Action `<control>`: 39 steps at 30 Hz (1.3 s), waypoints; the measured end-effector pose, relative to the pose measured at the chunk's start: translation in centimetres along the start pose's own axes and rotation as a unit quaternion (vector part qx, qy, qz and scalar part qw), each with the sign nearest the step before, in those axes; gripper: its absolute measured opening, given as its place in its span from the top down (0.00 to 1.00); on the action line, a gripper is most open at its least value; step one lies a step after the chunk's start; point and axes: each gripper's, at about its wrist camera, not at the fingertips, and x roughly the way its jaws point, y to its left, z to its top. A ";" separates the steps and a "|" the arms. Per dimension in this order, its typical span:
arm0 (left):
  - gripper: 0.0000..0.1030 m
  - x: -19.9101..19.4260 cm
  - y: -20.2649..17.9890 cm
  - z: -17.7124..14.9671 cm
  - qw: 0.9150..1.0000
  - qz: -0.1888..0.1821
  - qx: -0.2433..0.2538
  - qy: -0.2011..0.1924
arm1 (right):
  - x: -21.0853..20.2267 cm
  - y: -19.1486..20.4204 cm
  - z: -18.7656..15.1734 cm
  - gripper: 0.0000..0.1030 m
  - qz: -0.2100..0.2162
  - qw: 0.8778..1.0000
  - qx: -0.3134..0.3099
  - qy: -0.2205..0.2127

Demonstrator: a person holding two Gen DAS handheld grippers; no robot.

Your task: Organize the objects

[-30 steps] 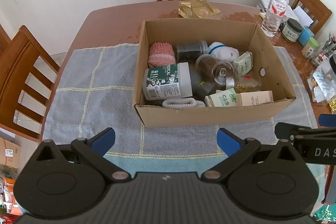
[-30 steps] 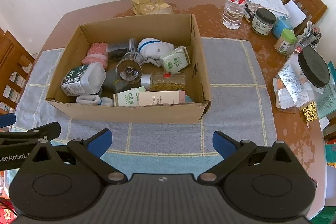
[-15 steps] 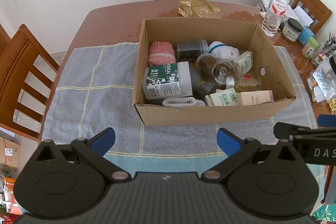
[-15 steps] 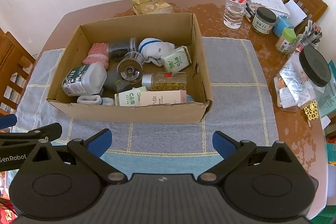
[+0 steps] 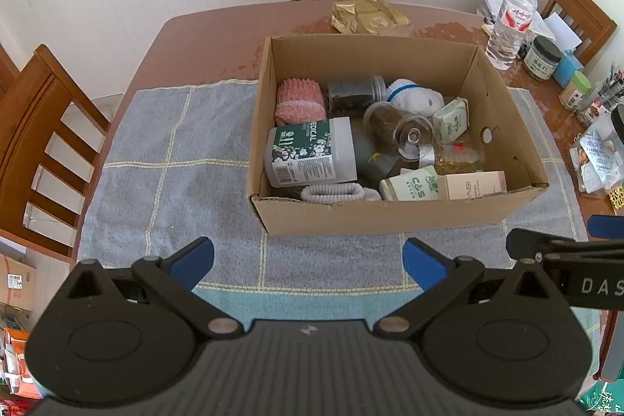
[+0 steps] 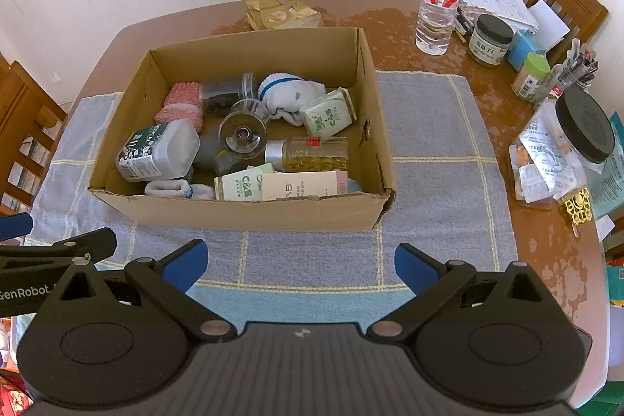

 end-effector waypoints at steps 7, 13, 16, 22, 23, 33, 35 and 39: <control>0.01 0.0 0.1 0.1 1.000 -0.001 -0.004 0.001 | -0.1 0.0 0.0 0.00 0.000 1.000 0.001 -0.001; 0.01 0.0 0.1 0.1 1.000 -0.002 -0.005 0.000 | -0.2 0.0 0.1 0.00 0.000 1.000 0.000 -0.003; 0.01 0.0 0.2 0.1 1.000 -0.002 -0.005 0.000 | -0.2 0.0 0.1 0.00 0.000 1.000 0.000 -0.003; 0.01 0.0 0.1 0.1 1.000 -0.002 -0.005 0.000 | -0.2 0.0 0.1 0.00 0.000 1.000 0.001 -0.003; 0.01 0.0 0.1 0.1 1.000 -0.002 -0.005 0.000 | -0.2 0.0 0.1 0.00 0.000 1.000 0.000 -0.003; 0.01 -0.1 0.2 0.3 1.000 -0.002 -0.006 0.000 | -0.2 0.0 0.1 0.00 0.000 1.000 0.000 -0.003; 0.01 0.0 0.2 0.2 1.000 -0.002 -0.005 0.000 | -0.2 0.0 0.2 0.00 0.000 1.000 0.001 -0.003; 0.01 -0.1 0.1 0.5 1.000 -0.002 -0.004 0.000 | -0.1 0.0 0.2 0.00 0.001 1.000 0.002 -0.004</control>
